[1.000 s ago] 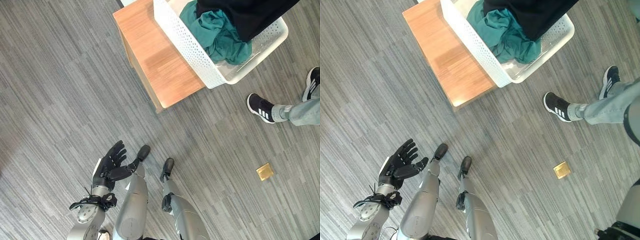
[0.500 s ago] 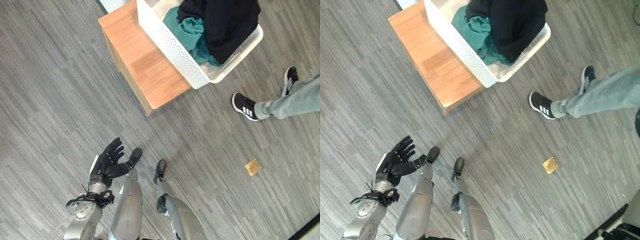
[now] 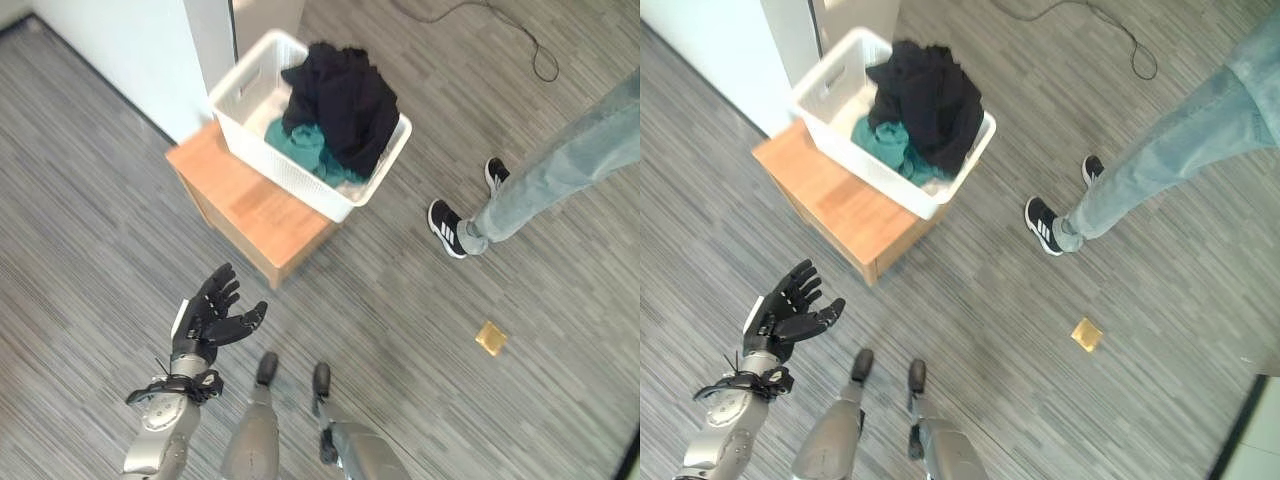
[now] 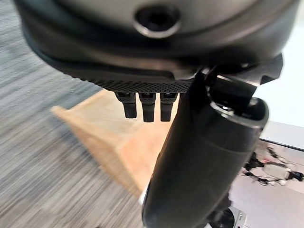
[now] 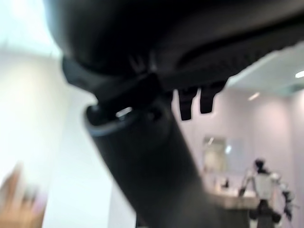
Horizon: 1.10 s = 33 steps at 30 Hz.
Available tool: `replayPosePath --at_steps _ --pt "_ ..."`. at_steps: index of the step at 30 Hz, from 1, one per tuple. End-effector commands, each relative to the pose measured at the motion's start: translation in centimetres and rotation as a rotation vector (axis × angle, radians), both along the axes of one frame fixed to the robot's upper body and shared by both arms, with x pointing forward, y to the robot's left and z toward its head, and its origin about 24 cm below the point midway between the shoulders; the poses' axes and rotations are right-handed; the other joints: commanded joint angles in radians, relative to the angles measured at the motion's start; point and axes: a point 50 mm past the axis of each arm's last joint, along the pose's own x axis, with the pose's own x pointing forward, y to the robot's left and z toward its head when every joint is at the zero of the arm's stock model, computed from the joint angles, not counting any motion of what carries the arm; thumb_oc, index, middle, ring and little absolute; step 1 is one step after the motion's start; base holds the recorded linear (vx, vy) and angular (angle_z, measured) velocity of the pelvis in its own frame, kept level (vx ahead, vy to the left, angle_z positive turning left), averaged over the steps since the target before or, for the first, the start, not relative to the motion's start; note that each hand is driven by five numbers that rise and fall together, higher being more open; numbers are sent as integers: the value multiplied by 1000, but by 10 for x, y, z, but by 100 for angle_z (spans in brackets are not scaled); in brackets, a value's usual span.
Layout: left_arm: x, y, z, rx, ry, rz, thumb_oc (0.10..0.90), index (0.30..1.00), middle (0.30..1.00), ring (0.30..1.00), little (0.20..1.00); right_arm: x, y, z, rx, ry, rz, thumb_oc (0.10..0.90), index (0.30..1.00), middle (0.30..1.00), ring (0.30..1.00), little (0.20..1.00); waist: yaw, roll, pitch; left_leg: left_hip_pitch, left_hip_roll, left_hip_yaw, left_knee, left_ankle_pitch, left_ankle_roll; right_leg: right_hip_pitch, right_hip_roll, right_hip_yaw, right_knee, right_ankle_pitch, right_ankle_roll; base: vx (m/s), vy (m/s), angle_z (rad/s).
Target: Pick up bed clothes into laundry basket.
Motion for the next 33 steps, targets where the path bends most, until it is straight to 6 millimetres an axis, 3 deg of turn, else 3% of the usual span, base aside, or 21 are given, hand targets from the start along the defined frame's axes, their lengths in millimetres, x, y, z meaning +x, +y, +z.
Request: replayPosePath --at_steps 1,2,3,4,5,7,11,14,18,19,21,25,28,30,31,33 --pt "-24 19 7 76 -49 49 800 900 900 900 900 8 -63 -44 342 9 -2 800 900 900 900 900 -141 18 -260 53 42 12 -80 -47 -53 -24 0 -4 104 -158 91 98 42 -20" --pt "-24 31 12 146 -41 45 800 900 900 900 900 -21 -99 -112 492 43 -54 800 900 900 900 900 -131 -27 -282 83 38 18 -84 -71 -47 1 -4 1 101 -179 91 118 23 22" --pt "-23 30 13 150 -42 31 800 900 900 900 900 -26 -102 -114 498 41 -67 800 900 900 900 900 -116 -31 -279 87 37 18 -84 -74 -46 5 -4 1 102 -182 91 116 40 39" --pt "-22 30 10 136 -34 58 800 900 900 900 900 -47 -114 -152 607 65 -80 800 900 900 900 900 -127 -11 -297 104 38 42 -84 -71 -44 13 -5 20 100 -172 94 67 26 -22" --pt "-22 29 8 127 -28 61 800 900 900 900 900 -56 -120 -167 673 63 -80 800 900 900 900 900 -130 -2 -310 118 38 52 -86 -85 -42 23 -5 26 96 -180 94 81 23 -75" --pt "-23 29 7 135 -20 61 800 900 900 900 900 -71 -130 -218 912 61 -46 800 900 900 900 900 -139 14 -331 133 39 70 -86 -91 -40 34 -1 43 88 -178 93 48 3 -86" --pt "-21 22 2 106 -5 53 800 900 900 900 900 -80 -123 -312 1333 142 -10 800 900 900 900 900 -180 53 -359 147 37 92 -87 -94 -34 45 4 67 76 -175 90 14 22 -29" --pt "-18 17 -1 113 3 36 800 900 900 900 900 -84 -101 -368 1570 187 -34 800 900 900 900 900 -206 75 -367 159 34 105 -87 -96 -31 54 9 80 76 -179 87 -10 18 -4" --pt "-18 18 -1 117 3 37 800 900 900 900 900 -84 -100 -368 1572 187 -34 800 900 900 900 900 -206 72 -366 161 35 106 -87 -97 -31 56 9 81 77 -179 87 -15 0 -6" --pt "-13 7 -7 86 15 35 800 900 900 900 900 -70 -78 -407 1740 279 -13 800 900 900 900 900 -213 86 -370 168 32 118 -86 -90 -30 60 11 87 77 -170 88 -37 6 3" --pt "1 -13 -5 61 -13 -15 800 900 900 900 900 -40 -50 -432 1857 466 110 800 900 900 900 900 -209 89 -372 176 30 133 -86 -94 -26 66 9 98 73 -169 91 -41 13 -9" --pt "7 -23 1 30 -48 -49 800 900 900 900 900 -25 -27 -428 1816 616 259 800 900 900 900 900 -204 91 -345 177 26 136 -83 -87 -19 36 14 95 148 -181 89 -73 7 -7" --pt "9 -21 3 42 -58 -42 800 900 900 900 900 -20 -20 -424 1796 642 290 800 900 900 900 900 -208 101 -299 186 24 124 -81 -78 -10 -20 34 110 288 -206 92 -91 20 9" --pt "9 -21 3 42 -58 -42 800 900 900 900 900 -20 -20 -424 1796 642 290 800 900 900 900 900 -209 100 -299 186 24 123 -81 -78 -10 -21 34 109 290 -208 92 -43 -38 10" --pt "13 -12 8 50 -85 5 800 900 900 900 900 -13 -11 -419 1760 667 331 800 900 900 900 900 -197 108 -282 183 29 70 -82 -61 -31 -7 47 168 331 -256 91 -89 -133 19" --pt "15 -9 12 55 -102 10 800 900 900 900 900 -10 -3 -415 1706 725 390 800 900 900 900 900 -180 111 -282 164 29 11 -80 -39 -42 13 44 192 336 -268 87 -141 -184 60"
